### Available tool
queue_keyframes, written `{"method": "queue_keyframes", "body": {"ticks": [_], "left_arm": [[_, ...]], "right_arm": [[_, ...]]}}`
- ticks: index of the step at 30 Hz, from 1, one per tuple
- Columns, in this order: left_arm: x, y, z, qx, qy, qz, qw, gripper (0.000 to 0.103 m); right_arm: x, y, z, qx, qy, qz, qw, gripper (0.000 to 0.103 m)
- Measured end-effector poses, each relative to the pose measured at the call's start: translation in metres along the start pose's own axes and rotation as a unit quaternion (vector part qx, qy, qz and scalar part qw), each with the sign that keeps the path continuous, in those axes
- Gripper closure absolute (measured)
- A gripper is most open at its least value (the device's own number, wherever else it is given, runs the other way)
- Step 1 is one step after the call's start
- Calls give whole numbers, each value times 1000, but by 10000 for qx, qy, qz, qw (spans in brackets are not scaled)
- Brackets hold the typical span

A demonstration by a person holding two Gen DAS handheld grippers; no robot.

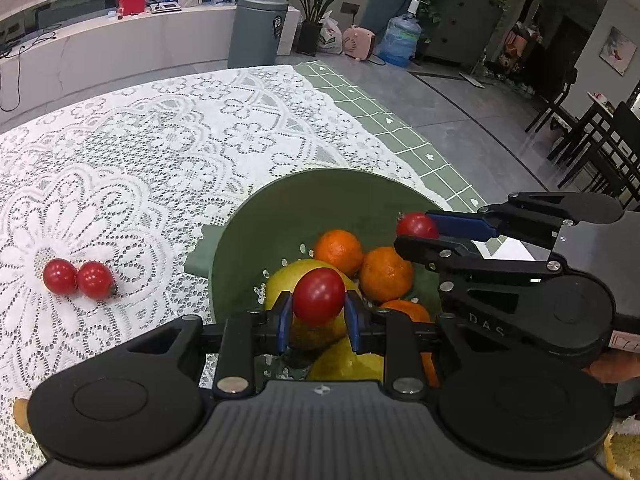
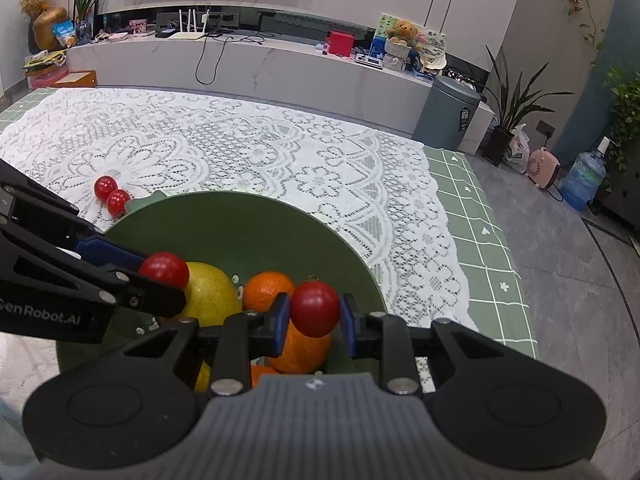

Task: Organize fruits
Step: 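Carry both cherry tomatoes over the green colander, then open both grippers to drop the cherry tomatoes into the colander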

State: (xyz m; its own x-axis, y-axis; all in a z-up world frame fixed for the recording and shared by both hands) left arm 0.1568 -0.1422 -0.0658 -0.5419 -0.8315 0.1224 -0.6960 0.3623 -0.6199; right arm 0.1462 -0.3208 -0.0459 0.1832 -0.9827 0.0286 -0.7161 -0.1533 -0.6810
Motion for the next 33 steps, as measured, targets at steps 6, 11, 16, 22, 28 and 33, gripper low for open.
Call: {"method": "queue_keyframes", "body": {"ticks": [6,11,16,22,28,33], "left_arm": [[-2,-5,3,37,-26,-26,10000,72],[-6,-8,5,36,-145,-56,9999,72],[-10,-8,7,-7,-279,-116,9995,72],[-10,-8,7,-128,-486,-67,9987,67],[-5,-9,3,-70,-542,67,9985,53],[0,-12,-8,96,-461,152,9988,46]], "right_arm": [[-1,-1,10,-53,20,-89,9999,79],[-2,-1,16,-95,35,-137,9999,79],[-1,1,21,-166,59,-135,9998,79],[-1,1,21,-162,113,-130,9997,79],[-2,-2,14,-102,126,-186,9997,76],[-5,-5,2,28,127,-192,9997,64]]}}
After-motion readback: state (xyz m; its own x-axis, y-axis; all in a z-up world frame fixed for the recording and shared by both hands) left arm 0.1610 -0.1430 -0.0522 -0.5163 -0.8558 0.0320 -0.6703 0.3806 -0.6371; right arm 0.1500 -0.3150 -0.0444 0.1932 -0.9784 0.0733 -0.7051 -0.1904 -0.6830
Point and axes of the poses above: each gripper's, at about its wrist camera, not at the fingertips, and z roughly the way its jaws point, x to its right, y to its underside, the point moved 1 cm from there along z, roughly the way its jaws point, and after that the axes turned 12 degrees about z, right-handed, at the moved point
